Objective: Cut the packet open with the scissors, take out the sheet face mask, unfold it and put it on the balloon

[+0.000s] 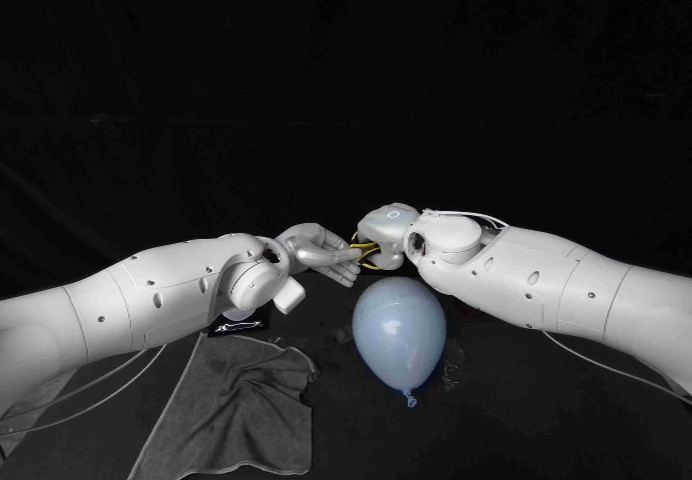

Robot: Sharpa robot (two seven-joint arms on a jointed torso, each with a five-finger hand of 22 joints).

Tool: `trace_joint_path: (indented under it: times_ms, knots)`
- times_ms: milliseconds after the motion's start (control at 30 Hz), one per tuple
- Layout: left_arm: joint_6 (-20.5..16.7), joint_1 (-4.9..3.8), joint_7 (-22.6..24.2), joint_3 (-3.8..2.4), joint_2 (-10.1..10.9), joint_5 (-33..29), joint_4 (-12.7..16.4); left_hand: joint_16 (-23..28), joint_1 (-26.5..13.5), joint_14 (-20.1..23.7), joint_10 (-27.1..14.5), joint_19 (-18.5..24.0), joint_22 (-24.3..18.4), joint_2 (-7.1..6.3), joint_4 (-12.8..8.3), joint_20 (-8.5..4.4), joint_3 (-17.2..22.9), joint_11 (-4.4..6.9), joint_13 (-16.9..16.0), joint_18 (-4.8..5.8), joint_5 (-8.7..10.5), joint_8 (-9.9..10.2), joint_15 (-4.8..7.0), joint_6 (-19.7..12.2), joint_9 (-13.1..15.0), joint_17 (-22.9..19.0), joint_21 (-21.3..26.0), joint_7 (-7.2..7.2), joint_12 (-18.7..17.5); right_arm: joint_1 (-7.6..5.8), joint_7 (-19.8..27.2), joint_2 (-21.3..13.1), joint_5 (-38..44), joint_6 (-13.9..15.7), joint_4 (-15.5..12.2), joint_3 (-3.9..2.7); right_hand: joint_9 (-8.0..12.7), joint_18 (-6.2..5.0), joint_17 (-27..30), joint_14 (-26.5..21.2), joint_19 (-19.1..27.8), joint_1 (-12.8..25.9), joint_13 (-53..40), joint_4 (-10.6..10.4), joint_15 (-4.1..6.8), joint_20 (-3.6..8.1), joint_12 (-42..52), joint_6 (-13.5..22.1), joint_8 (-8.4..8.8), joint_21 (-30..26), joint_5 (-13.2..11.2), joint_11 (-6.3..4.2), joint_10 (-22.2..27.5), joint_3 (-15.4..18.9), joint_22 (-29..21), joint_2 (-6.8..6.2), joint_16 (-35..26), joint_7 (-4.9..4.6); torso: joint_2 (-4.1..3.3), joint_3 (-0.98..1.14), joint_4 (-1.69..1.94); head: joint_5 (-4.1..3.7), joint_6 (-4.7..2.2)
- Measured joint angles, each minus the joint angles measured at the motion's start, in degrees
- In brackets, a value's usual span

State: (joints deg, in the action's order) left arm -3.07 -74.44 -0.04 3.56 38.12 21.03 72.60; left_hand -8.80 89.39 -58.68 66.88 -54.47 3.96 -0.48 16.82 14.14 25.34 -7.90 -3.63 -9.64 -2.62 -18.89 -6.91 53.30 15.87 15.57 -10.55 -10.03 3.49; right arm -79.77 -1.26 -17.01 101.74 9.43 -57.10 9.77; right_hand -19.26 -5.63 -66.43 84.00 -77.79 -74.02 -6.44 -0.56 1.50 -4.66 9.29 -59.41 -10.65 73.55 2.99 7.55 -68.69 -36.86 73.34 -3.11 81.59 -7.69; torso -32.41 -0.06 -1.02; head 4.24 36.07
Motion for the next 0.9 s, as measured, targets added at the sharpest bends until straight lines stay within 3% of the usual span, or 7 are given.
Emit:
trace_joint_path:
  times_ms: [167,233,300,367,533,800,900]
  knots:
    - [-0.02,-0.07,-0.76,0.09,0.3,0.02,0.78,0.0,0.0,0.12,0.0,0.0,0.0,0.0,0.0,0.0,0.0,0.0,0.0,0.01,0.0,0.0,-0.08,-0.1,0.0,0.0,0.0,0.1,0.0,0.02,-0.28,0.05,-1.69,-1.66,0.04,0.03,-1.57,0.02,-0.58,0.04,-0.83,0.48,-5.07,0.15,0.99,0.83,7.69,-0.07,-0.91,0.45,-0.07,0.0,0.01,0.15,1.16,1.07,0.13,0.23,0.0,-0.01,0.0,0.08,0.05]
    - [-0.02,-0.09,-1.07,0.11,0.37,0.05,1.03,0.0,0.0,0.13,0.0,0.0,0.0,0.0,0.0,0.0,0.0,0.0,0.0,0.02,0.0,0.0,-0.08,-0.11,0.0,0.0,0.0,0.1,0.0,0.03,-0.46,0.06,-2.21,-2.18,0.05,0.03,-1.99,0.81,-0.55,0.01,-1.03,0.74,-11.91,0.7,1.42,1.09,9.35,-0.41,-1.26,0.72,-0.22,-0.01,0.03,0.72,1.35,1.33,0.13,0.58,0.01,-0.02,-0.03,0.13,0.05]
    - [-0.02,-0.1,-1.33,0.12,0.43,0.08,1.24,0.0,0.0,0.13,0.0,0.0,0.0,0.0,0.0,0.0,0.0,0.0,0.0,0.02,0.0,0.01,-0.08,-0.12,-0.01,0.0,0.0,0.11,0.0,0.03,-0.62,0.06,-2.52,-2.6,0.05,0.04,-2.81,0.83,-2.35,0.03,-1.43,0.75,-24.12,0.88,1.59,1.5,9.97,-0.42,-1.78,1.4,-0.22,-0.07,0.09,1.07,1.6,1.34,0.92,0.59,0.01,-0.02,-0.03,0.14,0.05]
    - [-0.02,-0.1,-1.6,0.13,0.52,0.1,1.48,0.0,0.0,0.13,0.0,0.0,0.0,0.0,0.0,0.0,0.0,-0.01,0.0,0.31,0.0,0.02,-0.09,-0.31,-0.02,0.0,0.0,-0.06,0.0,0.03,-0.86,0.07,-2.74,-3.07,0.0,0.04,-3.33,0.85,-3.84,0.04,-1.61,0.81,-28.54,0.88,1.61,1.68,10.46,-0.62,-2.23,1.78,-0.24,-0.07,0.1,1.07,1.61,1.4,1.56,0.81,0.01,-0.02,-0.05,0.14,0.05]
    - [-0.01,-0.1,-2.05,0.14,0.75,0.18,2.1,0.0,-0.08,0.14,-0.01,0.0,0.0,-0.08,-1.2,0.0,1.2,-0.02,0.0,-0.29,0.0,0.02,-0.09,-1.34,-0.03,-0.01,0.0,-0.77,0.0,0.03,-1.81,0.11,-2.89,-4.16,-0.15,0.03,-3.7,0.87,-8.01,0.04,-2.74,0.82,-31.83,0.57,1.62,1.77,10.63,-0.3,-2.94,3.36,-0.27,-0.08,0.1,1.53,1.62,1.4,3.45,1.12,-0.01,-0.03,-0.07,0.12,0.02]
    - [-0.04,-0.09,-2.62,0.14,1.04,0.37,2.81,0.22,-0.15,0.15,-0.01,0.0,0.0,-0.15,-2.12,0.0,2.12,-0.03,0.0,-0.28,0.0,0.03,-0.12,-1.73,-0.07,0.09,0.0,-1.16,0.0,-0.01,-3.49,0.24,-2.59,-5.9,-0.57,-0.01,-3.7,1.42,-8.65,0.03,-2.75,1.05,-36.18,-0.19,1.62,1.78,10.78,-0.47,-3.31,2.87,-0.37,-0.09,0.11,2.25,1.61,1.64,4.41,1.68,-0.01,0.0,-0.09,0.06,0.01]
    - [-0.31,-0.07,-2.68,0.14,1.15,0.37,3.07,0.49,-1.37,0.21,-0.18,0.0,0.0,-1.37,-2.43,0.0,2.42,-0.29,0.07,-0.27,0.0,0.03,-0.18,-1.73,-0.07,0.18,0.36,-1.16,0.0,-0.03,-3.9,0.02,-2.22,-6.07,-1.02,-0.03,-3.7,1.69,-8.67,0.02,-2.6,1.06,-36.53,-0.34,1.61,1.62,10.78,-0.34,-3.51,2.87,-0.37,-0.09,0.11,2.39,1.6,1.64,4.41,1.81,0.0,0.01,-0.09,0.05,-0.04]
